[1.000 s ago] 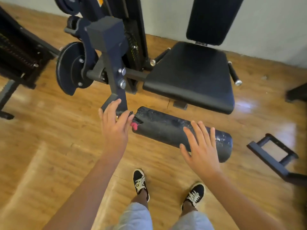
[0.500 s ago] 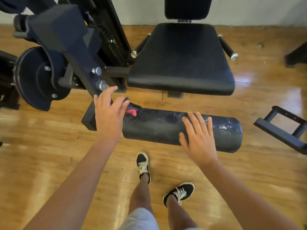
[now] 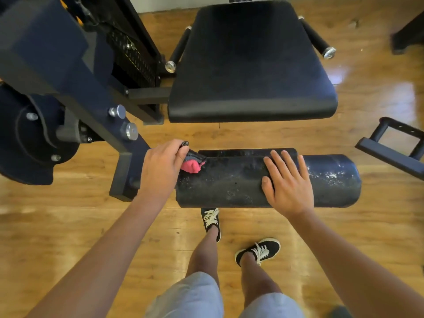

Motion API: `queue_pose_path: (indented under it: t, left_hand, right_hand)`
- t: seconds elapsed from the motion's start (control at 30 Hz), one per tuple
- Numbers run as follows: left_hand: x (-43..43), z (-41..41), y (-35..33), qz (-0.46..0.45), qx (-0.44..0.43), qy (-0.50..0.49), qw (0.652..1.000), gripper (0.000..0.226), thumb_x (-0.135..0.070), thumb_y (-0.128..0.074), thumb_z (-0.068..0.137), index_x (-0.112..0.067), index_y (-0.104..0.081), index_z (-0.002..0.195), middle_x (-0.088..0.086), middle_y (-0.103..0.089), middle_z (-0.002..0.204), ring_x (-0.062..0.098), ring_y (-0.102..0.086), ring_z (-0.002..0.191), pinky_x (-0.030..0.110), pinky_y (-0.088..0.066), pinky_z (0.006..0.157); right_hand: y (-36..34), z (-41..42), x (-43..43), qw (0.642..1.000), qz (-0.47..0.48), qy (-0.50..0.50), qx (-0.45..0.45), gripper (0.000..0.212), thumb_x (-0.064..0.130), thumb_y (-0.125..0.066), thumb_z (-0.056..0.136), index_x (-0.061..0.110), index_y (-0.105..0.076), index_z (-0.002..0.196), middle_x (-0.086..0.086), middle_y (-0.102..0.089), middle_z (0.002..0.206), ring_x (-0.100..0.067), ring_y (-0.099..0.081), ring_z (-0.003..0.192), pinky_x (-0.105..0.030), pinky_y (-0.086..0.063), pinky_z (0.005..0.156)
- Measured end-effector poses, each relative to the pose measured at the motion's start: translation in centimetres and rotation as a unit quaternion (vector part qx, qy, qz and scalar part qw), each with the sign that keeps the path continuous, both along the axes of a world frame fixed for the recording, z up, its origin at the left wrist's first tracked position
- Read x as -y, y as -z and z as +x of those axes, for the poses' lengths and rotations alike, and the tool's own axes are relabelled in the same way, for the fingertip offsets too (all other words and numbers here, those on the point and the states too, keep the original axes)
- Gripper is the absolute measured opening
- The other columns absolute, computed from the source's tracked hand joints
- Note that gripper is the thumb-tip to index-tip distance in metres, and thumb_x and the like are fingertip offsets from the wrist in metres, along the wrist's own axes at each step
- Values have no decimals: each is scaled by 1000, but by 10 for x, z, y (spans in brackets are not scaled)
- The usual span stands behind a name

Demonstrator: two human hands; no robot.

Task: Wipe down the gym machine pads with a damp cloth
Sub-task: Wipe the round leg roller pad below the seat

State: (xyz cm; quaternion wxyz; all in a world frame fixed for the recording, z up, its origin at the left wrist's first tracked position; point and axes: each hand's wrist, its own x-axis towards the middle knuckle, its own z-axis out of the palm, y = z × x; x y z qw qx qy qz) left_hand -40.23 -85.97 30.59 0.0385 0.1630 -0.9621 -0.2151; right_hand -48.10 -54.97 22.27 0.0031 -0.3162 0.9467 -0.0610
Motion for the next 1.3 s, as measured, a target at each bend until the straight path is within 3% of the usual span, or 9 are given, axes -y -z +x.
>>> queue_pose_path:
  t: [0.1,0.23,0.4,0.47,0.57,0.7,0.77,0.97,1.3]
  left_hand:
    - [-1,-10,8,41,25,-18,999,34,-34,-38,110,-12,-63,120,-1,-65,95,21,-63,88,37,-48,76]
    - [-18,-23,22,83,65,-17,994,46,-47,-37,108,-20,-51,142,-1,-61,131,14,-58,116,30,-44,92]
    - [-39,-23,42,72,131,9,989,52,-40,-45,106,-24,-41,155,-2,-40,159,18,-25,152,46,-36,115]
    - [-43,-23,46,73,147,4,987,50,-34,-45,104,-25,-43,154,-2,-37,161,18,-20,154,48,-36,117]
    - [-48,-27,47,36,151,20,988,47,-24,-45,101,-21,-52,147,4,-45,156,24,-32,149,53,-37,117]
    - [-52,-14,46,-81,182,41,979,57,-28,-30,101,-25,-36,158,6,-23,169,24,-13,158,55,0,125]
    - [-55,-9,44,-111,185,35,976,64,-33,-19,98,-27,-26,161,4,-11,172,24,-2,159,56,7,121]
    - [-62,-2,53,-65,171,8,983,56,-33,-25,109,-19,-22,163,6,-1,172,30,0,158,58,-11,124]
    - [-58,-12,58,-113,197,-24,974,58,-32,-23,106,-20,-20,163,11,-3,172,31,-2,158,55,-15,124]
  right_hand:
    - [1,2,2,1000,10,2,15,60,45,-24,108,11,-52,148,-12,-48,156,-34,-34,150,-55,-15,126]
    - [1,0,2,1000,14,-1,20,58,44,-27,107,12,-52,149,-12,-43,159,-33,-30,153,-56,-14,126]
    - [2,0,2,1000,7,1,12,57,42,-30,106,11,-53,147,-13,-43,159,-34,-30,153,-56,-15,126]
    - [3,1,2,1000,3,2,9,57,42,-30,105,11,-54,147,-13,-44,159,-34,-30,152,-56,-16,126]
    - [3,0,2,1000,-1,3,3,56,42,-30,105,11,-54,146,-14,-45,158,-35,-31,152,-56,-16,126]
    - [5,-1,1,1000,2,0,7,57,42,-30,105,11,-52,148,-13,-44,158,-35,-29,152,-56,-14,126]
    - [5,-1,1,1000,3,-1,7,57,42,-29,105,11,-51,148,-13,-44,158,-35,-29,152,-55,-13,126]
    - [4,-1,1,1000,11,-2,12,57,42,-28,106,12,-50,148,-12,-43,159,-34,-27,153,-54,-10,127]
    - [6,0,1,1000,10,0,8,58,43,-25,106,12,-50,148,-12,-43,159,-34,-28,153,-54,-11,127]
